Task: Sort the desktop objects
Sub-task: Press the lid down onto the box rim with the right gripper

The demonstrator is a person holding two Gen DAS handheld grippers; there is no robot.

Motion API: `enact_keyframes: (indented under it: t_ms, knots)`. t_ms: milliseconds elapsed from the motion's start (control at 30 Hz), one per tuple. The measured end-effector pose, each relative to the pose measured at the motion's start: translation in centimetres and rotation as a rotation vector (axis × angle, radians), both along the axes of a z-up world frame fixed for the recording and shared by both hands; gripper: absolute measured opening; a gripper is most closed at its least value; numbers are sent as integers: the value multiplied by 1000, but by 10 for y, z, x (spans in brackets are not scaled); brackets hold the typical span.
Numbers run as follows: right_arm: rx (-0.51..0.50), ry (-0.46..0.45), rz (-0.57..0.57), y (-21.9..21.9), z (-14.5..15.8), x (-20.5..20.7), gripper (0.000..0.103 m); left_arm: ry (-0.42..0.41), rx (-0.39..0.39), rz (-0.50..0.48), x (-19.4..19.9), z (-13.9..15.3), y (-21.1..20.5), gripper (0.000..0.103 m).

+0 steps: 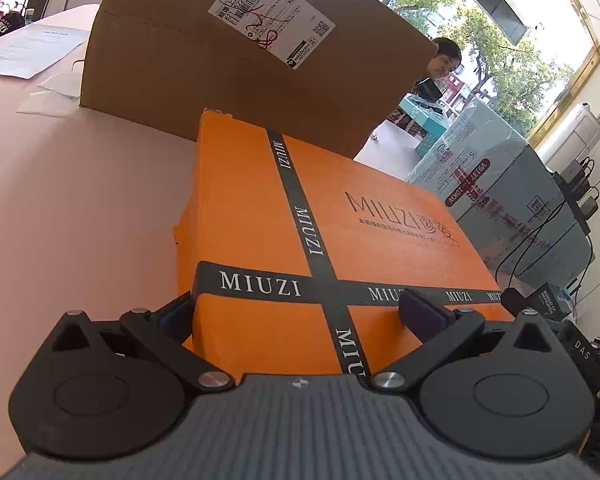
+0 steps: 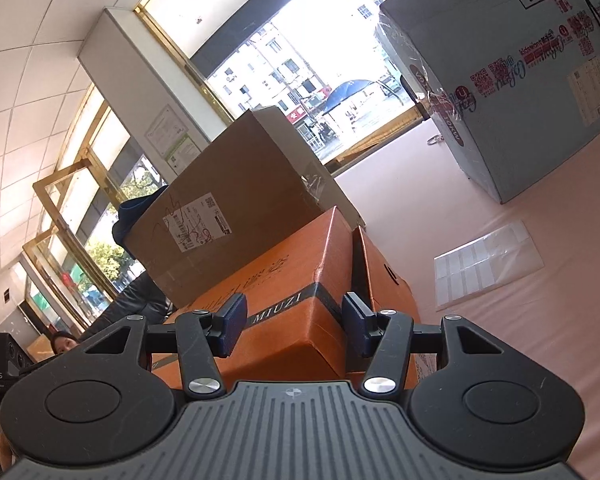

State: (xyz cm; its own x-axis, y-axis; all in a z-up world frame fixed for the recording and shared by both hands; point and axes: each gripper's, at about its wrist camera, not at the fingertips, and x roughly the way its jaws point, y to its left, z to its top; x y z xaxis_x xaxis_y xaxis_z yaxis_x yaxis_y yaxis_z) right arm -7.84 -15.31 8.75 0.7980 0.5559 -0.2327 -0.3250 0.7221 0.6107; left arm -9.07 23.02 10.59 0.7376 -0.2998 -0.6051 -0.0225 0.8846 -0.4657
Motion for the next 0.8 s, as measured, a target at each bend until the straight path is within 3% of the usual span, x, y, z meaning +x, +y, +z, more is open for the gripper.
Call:
enact_keyframes:
  t_ms: [133,333,500,667,800]
  knots:
    - [-31,-34,-6,2,-1,-2,46,-9,0,33,-2,-2,-2,103]
    - [-20,-35,-9,-4,-5,8,46,-9,-9,9,-13,-3,13,103]
    - [-5,-32,-11,-10,-9,16,46,-138,107,50,-40,6,17,103]
    - [20,-22,-1,-15,-14,24,48,-91,173,33,-29,-5,4,103]
    - [62,4,32,-18,-20,30,53,-94,112,7,-20,-16,3,103]
